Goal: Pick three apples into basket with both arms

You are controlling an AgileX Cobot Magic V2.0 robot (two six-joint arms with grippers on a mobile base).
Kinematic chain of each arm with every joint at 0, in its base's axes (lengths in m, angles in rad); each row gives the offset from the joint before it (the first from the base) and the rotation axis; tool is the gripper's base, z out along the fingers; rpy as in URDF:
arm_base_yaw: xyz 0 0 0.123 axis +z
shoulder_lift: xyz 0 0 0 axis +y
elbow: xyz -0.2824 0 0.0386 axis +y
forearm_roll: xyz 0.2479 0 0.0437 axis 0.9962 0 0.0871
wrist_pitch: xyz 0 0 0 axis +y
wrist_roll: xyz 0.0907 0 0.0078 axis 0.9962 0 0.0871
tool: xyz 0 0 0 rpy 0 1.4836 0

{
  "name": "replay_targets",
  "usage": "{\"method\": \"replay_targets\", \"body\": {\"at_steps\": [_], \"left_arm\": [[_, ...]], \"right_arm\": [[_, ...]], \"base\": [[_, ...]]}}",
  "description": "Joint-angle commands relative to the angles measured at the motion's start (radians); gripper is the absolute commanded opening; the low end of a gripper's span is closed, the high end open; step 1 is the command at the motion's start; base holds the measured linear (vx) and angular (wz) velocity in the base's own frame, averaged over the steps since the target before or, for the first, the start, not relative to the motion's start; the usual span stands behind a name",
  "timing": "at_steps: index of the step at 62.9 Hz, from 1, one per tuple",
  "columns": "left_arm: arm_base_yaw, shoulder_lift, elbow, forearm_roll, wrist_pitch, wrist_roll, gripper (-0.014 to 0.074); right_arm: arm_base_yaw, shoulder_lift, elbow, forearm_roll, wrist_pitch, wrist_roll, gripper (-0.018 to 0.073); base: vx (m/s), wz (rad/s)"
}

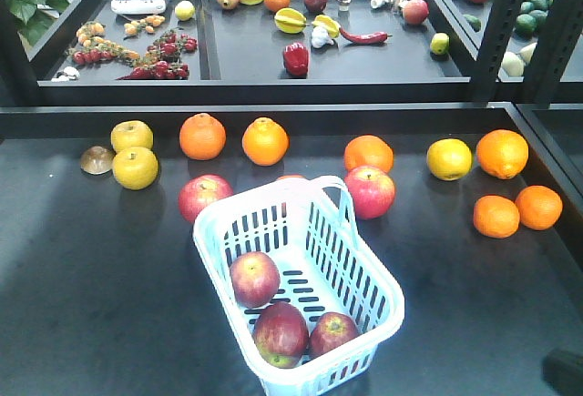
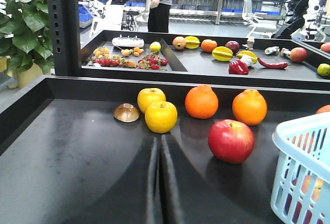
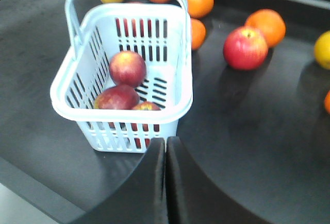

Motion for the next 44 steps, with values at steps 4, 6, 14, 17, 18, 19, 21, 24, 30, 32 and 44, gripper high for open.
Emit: {"method": "replay_targets", "body": {"at_steps": [4, 6, 14, 17, 18, 19, 21, 24, 30, 32, 44], "left_arm": [[-0.002, -0.014, -0.018, -0.006, -0.079, -0.012, -0.0006], [-0.002, -0.014, -0.018, -0.006, -0.079, -0.012, -0.0006], [-0.002, -0.014, -0.018, -0.006, -0.079, -0.012, -0.0006], [-0.002, -0.014, -0.018, -0.006, -0.079, -0.012, -0.0006], [-0.002, -0.014, -0.018, -0.006, -0.079, -0.012, -0.0006], [-0.002, -0.014, -0.018, -0.006, -0.079, -0.012, -0.0006], [-0.002, -0.014, -0.018, -0.006, -0.079, -0.012, -0.0006], [-0.002, -0.014, -0.018, -0.006, -0.079, -0.012, -0.0006], [-0.002, -0.014, -0.018, -0.006, -0.079, -0.012, -0.0006], [-0.002, -0.014, -0.018, -0.006, -0.079, -0.012, -0.0006], [-0.002, -0.014, -0.018, -0.006, -0.079, -0.012, -0.0006]], "right_arm": [[-0.002, -0.024, 0.088, 0.011, -0.213, 0.118, -0.0008], [-0.002, -0.035, 0.112, 0.011, -0.242, 0.135, -0.0008], [-0.002, -0.076, 0.239, 0.011, -0.381, 0.172, -0.0008], [-0.002, -0.093, 0.276, 0.011, -0.420, 0.195, -0.0008], [-0.002, -0.101, 0.291, 0.011, -0.435, 0.206, -0.0008], [-0.002, -0.106, 0.301, 0.011, -0.445, 0.213, -0.0008], [-0.002, -0.118, 0.325, 0.010, -0.466, 0.226, -0.0008], [-0.009, -0.133, 0.355, 0.010, -0.494, 0.249, -0.0008], [-0.047, -0.161, 0.411, 0.012, -0.546, 0.296, -0.0008], [-0.065, -0.168, 0.429, 0.013, -0.560, 0.317, -0.0008], [-0.158, -0.238, 0.463, 0.002, -0.514, 0.372, -0.0008]], "base": [[0.00, 0.00], [0.00, 0.00], [0.00, 0.00], [0.00, 0.00], [0.00, 0.00], [0.00, 0.00], [0.00, 0.00], [0.00, 0.00], [0.00, 0.00], [0.00, 0.00], [0.00, 0.00]]}}
